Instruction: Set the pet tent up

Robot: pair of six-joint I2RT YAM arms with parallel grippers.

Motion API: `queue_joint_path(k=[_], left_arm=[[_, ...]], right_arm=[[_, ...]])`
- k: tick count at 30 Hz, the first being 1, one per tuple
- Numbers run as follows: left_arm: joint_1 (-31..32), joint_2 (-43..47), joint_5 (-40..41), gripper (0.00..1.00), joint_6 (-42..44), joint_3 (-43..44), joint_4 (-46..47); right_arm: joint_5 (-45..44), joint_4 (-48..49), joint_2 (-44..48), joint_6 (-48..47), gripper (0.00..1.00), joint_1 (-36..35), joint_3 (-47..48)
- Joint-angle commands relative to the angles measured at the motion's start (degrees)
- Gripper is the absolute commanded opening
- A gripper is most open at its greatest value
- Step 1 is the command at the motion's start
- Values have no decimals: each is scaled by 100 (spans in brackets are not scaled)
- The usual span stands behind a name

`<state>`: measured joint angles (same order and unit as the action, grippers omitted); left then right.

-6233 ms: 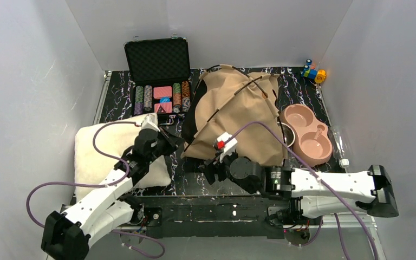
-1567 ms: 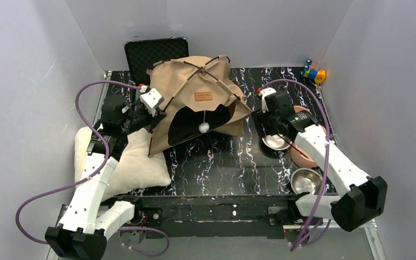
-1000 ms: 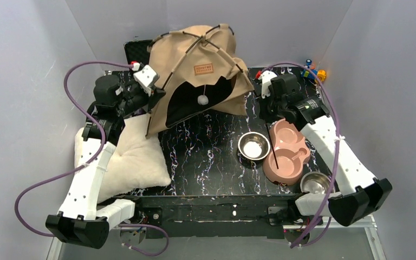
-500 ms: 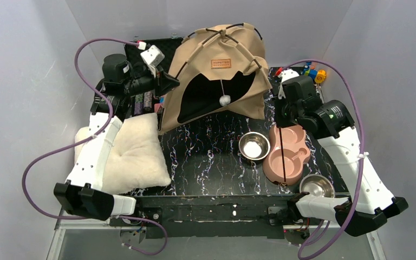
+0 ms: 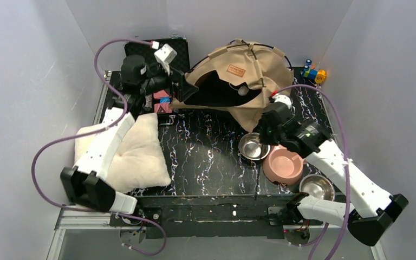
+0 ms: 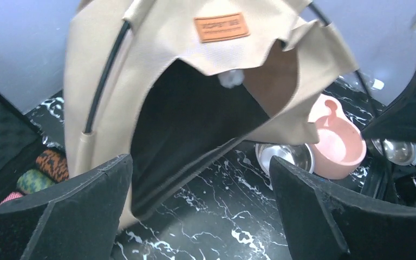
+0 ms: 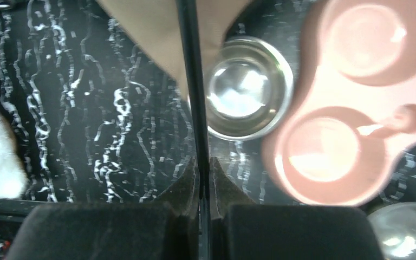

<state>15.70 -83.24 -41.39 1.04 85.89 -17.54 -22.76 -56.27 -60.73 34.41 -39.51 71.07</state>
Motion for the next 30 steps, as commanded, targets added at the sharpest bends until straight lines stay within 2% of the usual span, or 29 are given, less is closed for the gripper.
queue_joint_path(k=[1, 5, 8, 9, 11, 13, 15, 18, 24, 30], left_arm=[[393, 1777, 1369, 98, -571, -1159, 964], [708, 2962, 2025, 98, -1619, -2905, 1883], [1008, 3421, 2435, 98, -2303, -4265, 2860], [1095, 3407, 2471, 98, -2482, -4585, 3118], [1255, 3178, 2510, 98, -2644, -4936, 3430], [1460, 2814, 2581, 98, -2673, -5028, 3639], [1635, 2425, 2661, 98, -2665, -5029, 3833], [1880, 1870, 2690, 98, -2758, -4921, 4211], [2719, 903, 2819, 98, -2672, -4639, 4914], [3294, 176, 3034, 98, -2270, -4147, 4765]], right_arm=[[-241, 1962, -224, 934, 1, -533, -335], [-92, 2513, -733, 1052, 14, -1023, -277], [198, 2750, -1049, 967, 38, -1234, -175], [288, 2734, -1118, 966, 45, -1250, -146], [335, 2669, -1124, 914, 53, -1268, -192], [285, 2630, -884, 901, 60, -1270, -399], [356, 2745, -541, 799, 74, -1272, -721], [577, 2874, -21, 780, 79, -1270, -1196], [753, 2511, 718, 966, 82, -1279, -1790], [849, 2040, 1195, 944, 80, -1279, -1828]])
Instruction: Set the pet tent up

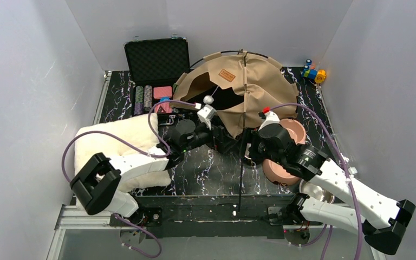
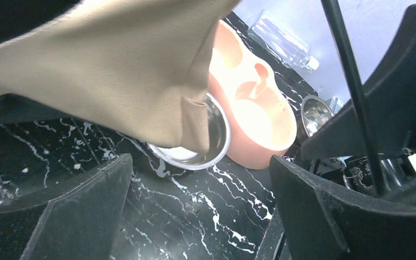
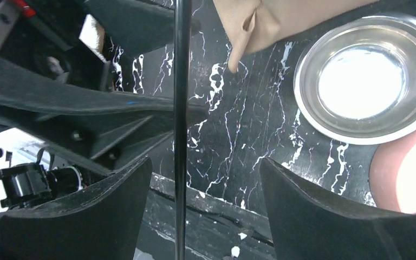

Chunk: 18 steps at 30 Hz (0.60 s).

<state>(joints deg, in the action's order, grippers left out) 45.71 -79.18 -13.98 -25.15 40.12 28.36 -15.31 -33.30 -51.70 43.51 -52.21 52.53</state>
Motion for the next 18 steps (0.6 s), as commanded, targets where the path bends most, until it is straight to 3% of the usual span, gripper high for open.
queue_joint_path(k=[1, 3, 8, 18], left_arm=[[373, -306, 437, 98, 423, 524, 63], [555, -420, 865, 98, 564, 707, -211], [852, -530, 1892, 97, 809, 899, -435], [1136, -969, 2512, 65, 1469, 1519, -893]], right_arm=[[151, -355, 343, 35, 80, -9, 36], [291, -494, 447, 26, 78, -12, 26], [590, -658, 635, 141, 60, -9, -159], [689, -600, 743, 262, 26, -9, -326]])
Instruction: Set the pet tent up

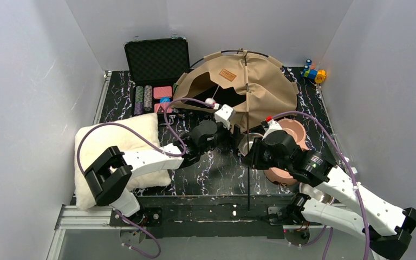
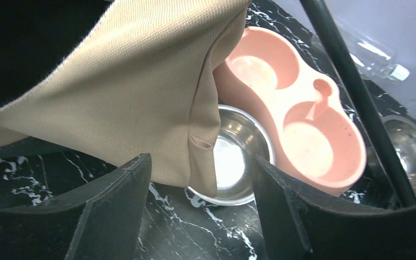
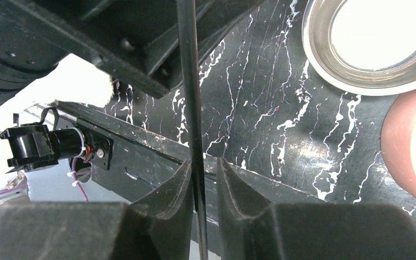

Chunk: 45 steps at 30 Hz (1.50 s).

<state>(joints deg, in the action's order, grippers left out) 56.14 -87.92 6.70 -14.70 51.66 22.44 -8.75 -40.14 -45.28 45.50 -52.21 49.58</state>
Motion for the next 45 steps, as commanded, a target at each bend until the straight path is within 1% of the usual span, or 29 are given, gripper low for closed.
queue_joint_path(k=[1, 4, 6, 8, 10, 11, 13, 14, 19, 27, 32, 35, 41, 45], left_arm=[[110, -140, 476, 63, 472, 442, -401], [183, -251, 488, 61, 545, 499, -414], [216, -319, 450, 57, 555, 518, -358], [252, -404, 478, 55, 568, 570, -382], [280, -503, 556, 48, 585, 624, -444], [291, -533, 582, 39, 595, 641, -454], [308, -579, 609, 9, 598, 642, -460], [321, -591, 631, 0, 599, 618, -446], [395, -547, 588, 0, 615, 239, -8], [696, -412, 349, 0, 451, -803, 1114], [1051, -321, 588, 0, 272, -1396, 1685], [1270, -322, 755, 0, 238, -1565, 1821], [1723, -153, 1423, 0, 99, -1997, 2138], [1953, -44, 1717, 0, -18, -2186, 2251]], right_arm=[[36, 93, 106, 65, 25, -9, -23], [16, 91, 97, 60, 23, -7, -2], [13, 94, 82, 56, 22, -11, 6], [10, 79, 69, 69, 21, -10, 13], [11, 74, 79, 83, 19, -13, 15], [7, 80, 94, 97, 17, -14, 7], [-27, 89, 110, 112, 7, -10, 1], [-48, 89, 119, 140, 1, -9, -1], [-149, 288, 81, 214, 1, -9, -28], [-863, 503, -174, 194, 1, 13, 309], [-1159, 909, -327, 61, 1, 97, 466], [-1251, 1236, -432, -58, 1, 221, 575], [-1590, 1758, -771, -366, 1, 413, 864], [-1622, 2170, -996, -666, 1, 583, 1028]])
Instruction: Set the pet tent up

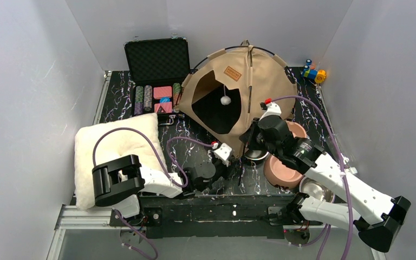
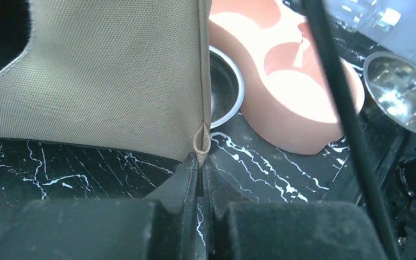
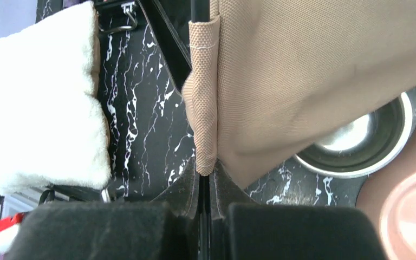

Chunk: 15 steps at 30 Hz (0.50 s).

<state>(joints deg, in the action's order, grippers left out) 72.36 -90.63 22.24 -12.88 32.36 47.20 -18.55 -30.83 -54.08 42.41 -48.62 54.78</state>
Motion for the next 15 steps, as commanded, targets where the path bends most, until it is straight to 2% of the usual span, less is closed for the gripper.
queue_joint_path(k=[1, 7, 8, 10, 13, 15], left_arm=[[379, 241, 208, 0, -217, -259, -268], [525, 427, 453, 0, -507, -304, -324], [518, 514, 541, 0, -635, -283, -415], [517, 717, 776, 0, -905, -200, -809], [524, 981, 904, 0, -1178, -74, -1229], [524, 1063, 882, 0, -1259, -36, -1274]], right_arm=[[-648, 1259, -172, -425, 1, 256, 559], [-468, 1098, -307, -606, 1, 343, 686], [-326, 998, -293, -599, 5, 344, 697], [-66, 749, -226, -513, 19, 342, 689], [474, 486, -19, -427, 50, 342, 497], [919, 315, 158, -396, 61, 344, 370]])
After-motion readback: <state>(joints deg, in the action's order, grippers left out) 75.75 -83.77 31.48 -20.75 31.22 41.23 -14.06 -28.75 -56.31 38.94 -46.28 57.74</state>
